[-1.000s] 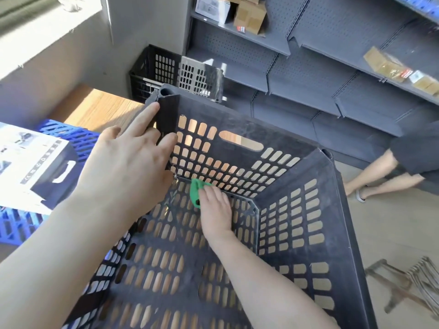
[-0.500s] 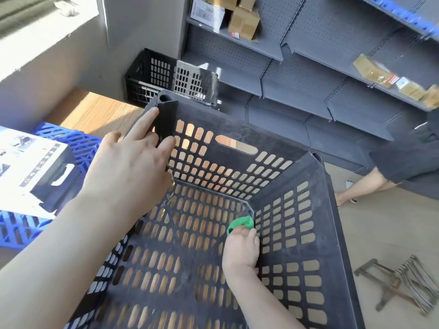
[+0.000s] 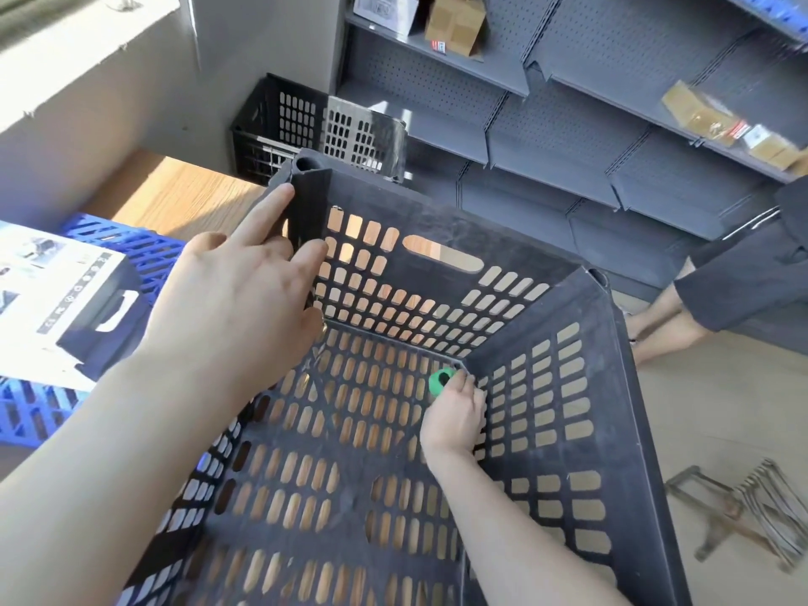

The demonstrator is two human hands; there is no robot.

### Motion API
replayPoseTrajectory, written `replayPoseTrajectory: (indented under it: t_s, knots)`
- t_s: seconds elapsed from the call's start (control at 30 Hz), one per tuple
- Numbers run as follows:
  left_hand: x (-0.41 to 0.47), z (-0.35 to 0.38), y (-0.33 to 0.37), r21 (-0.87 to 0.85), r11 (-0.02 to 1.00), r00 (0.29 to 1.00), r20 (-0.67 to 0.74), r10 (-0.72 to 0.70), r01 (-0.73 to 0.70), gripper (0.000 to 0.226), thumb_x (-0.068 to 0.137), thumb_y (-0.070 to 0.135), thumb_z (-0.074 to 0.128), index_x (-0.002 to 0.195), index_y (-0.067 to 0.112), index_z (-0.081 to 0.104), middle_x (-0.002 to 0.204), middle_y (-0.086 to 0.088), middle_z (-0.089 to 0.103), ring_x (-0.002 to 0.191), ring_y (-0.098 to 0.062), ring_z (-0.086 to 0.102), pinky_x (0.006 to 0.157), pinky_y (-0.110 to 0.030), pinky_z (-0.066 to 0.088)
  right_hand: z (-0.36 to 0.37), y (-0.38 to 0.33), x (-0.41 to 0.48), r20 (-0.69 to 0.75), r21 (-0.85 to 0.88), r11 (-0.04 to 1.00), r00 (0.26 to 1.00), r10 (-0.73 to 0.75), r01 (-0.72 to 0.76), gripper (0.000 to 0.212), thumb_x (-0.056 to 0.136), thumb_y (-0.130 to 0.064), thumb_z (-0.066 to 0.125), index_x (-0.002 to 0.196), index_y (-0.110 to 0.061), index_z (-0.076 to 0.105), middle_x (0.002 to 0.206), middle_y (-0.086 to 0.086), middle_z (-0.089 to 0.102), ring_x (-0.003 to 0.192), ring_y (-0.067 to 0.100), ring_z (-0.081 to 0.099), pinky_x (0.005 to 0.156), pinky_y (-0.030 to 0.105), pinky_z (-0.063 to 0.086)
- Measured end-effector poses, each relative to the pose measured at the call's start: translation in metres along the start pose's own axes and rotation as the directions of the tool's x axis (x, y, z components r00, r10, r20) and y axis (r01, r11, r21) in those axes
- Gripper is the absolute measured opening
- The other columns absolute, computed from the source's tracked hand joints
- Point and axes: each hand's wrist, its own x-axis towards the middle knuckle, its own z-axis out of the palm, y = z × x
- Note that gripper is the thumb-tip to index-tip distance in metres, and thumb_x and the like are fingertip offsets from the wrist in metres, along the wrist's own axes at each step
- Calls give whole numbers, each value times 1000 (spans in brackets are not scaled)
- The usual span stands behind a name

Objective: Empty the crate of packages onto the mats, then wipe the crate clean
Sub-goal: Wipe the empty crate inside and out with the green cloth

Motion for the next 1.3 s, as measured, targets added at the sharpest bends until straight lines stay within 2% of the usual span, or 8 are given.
replayPoseTrajectory:
  t_s: [0.23,0.47,0.63,0.8,0.97,1.1,1.2,1.3]
  knots:
    - [2,-1,1,9,1000,1000,9,-16,15,52,81,40,58,125,13,57,99,-7,71,150,-18,15,81,-44,45,4,1,10,-26,-57,989,990,-141,139,56,85,4,58,139,-1,42,143,19,45,133,30,41,106,39,40]
    - [2,0,1,-2,1000,1000,-8,9,-9,54,76,37,65,122,9,61,92,-12,72,147,-23,25,75,-46,48,12,12,-28,4,-163,985,999,-48,48,62,47,5,88,106,6,67,108,27,67,97,37,67,67,42,59]
    - [3,-1,1,14,1000,1000,9,3,-3,52,78,39,62,123,11,60,94,-9,71,148,-20,20,77,-45,47,16,18,-52,70,-48,998,997,-30,33,67,53,4,86,116,4,63,120,25,62,108,37,62,81,45,58]
    - [3,-4,4,24,1000,1000,27,-12,11,53,86,37,55,135,17,51,108,-4,69,151,-16,7,85,-42,44,7,-14,-32,25,185,983,1000,-14,10,60,84,-1,66,139,-5,43,148,14,40,137,27,39,109,36,38]
    - [2,-5,3,51,999,999,29,-20,18,40,86,26,55,124,16,58,100,-4,70,150,-18,13,79,-41,44,3,-88,-23,25,343,914,970,-241,218,57,93,-2,50,147,-8,32,155,9,30,143,23,28,117,36,27]
    - [3,-4,6,126,992,998,57,-27,19,39,94,26,41,133,22,45,112,2,64,151,-14,-4,80,-35,37,2,-151,-33,83,453,783,854,-514,427,50,92,4,46,141,-2,39,147,16,40,137,30,35,114,42,30]
    - [5,-2,7,148,989,998,54,-34,26,34,96,25,38,130,23,45,113,3,63,150,-13,-9,77,-33,33,5,-160,-31,41,460,737,817,-575,495,36,93,2,46,128,-1,50,132,17,53,125,31,47,105,41,39]
    - [5,-3,7,153,987,995,80,-67,54,34,96,25,37,129,22,45,113,2,63,150,-12,-11,79,-34,36,11,-141,-31,54,401,700,747,-662,591,46,87,12,46,131,1,49,136,17,50,130,30,43,111,38,35]
